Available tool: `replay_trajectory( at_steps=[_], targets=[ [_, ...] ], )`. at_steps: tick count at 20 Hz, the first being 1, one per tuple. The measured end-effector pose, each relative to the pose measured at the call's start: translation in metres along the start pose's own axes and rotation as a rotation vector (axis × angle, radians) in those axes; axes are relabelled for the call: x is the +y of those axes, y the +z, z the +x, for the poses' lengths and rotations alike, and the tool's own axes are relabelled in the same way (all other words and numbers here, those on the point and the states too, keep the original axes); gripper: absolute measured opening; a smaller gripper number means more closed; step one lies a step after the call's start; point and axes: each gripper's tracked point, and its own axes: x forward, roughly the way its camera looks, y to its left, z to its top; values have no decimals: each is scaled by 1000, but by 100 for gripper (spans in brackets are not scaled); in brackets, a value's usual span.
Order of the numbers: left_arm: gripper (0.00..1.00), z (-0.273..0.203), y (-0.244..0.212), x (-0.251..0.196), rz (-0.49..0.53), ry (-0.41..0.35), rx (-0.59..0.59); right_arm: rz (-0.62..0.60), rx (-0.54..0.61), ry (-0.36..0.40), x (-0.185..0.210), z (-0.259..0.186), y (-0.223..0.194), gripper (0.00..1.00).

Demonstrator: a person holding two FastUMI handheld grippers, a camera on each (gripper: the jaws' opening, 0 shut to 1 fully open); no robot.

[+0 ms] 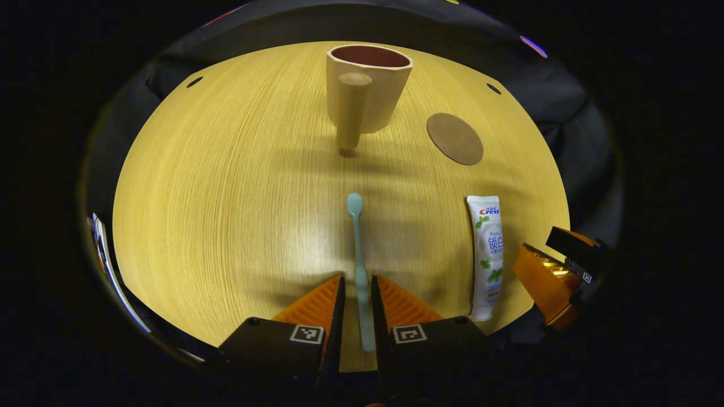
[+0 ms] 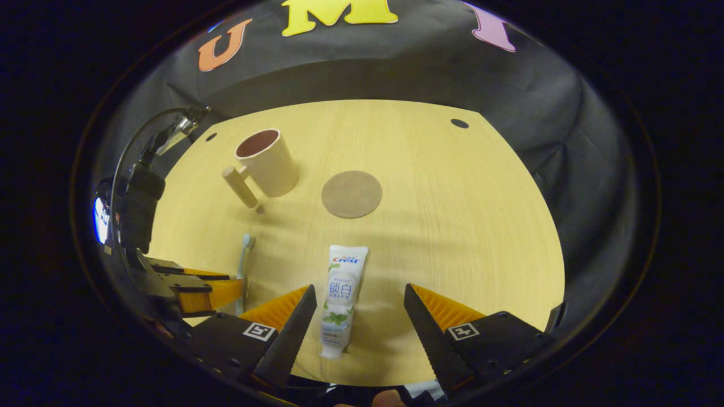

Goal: Put the toothbrush and toothpaste on the desktop into the cup, then pick up the cup and place it on the coaster on the desktop.

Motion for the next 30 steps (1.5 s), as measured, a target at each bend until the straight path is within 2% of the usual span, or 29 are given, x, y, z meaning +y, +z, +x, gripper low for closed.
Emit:
replay_trajectory(
  at_steps=[6,11,17,20,22,28,29,30],
  targets=[
    [13,6,-4,-3,-25,-12,26,-6,-2,-6,-2,1,3,94],
    [8,-1,-7,-9,-36,-49,21,-16,18,1,1,4,-1,94],
    [8,-36,12,1,3,-32,-122,19,123,40,17,19,-24,95],
    [8,-57,28,4,30,-23,-224,23,184,51,26,28,-34,92],
    [8,-69,40,7,45,-11,-291,22,217,45,29,33,-39,82],
    [8,-106,80,13,73,14,-477,35,285,8,24,43,-46,67],
    [8,-110,86,14,69,14,-499,44,297,3,24,44,-47,48],
    [8,-116,93,13,67,15,-521,53,315,8,23,43,-49,45]
  ],
)
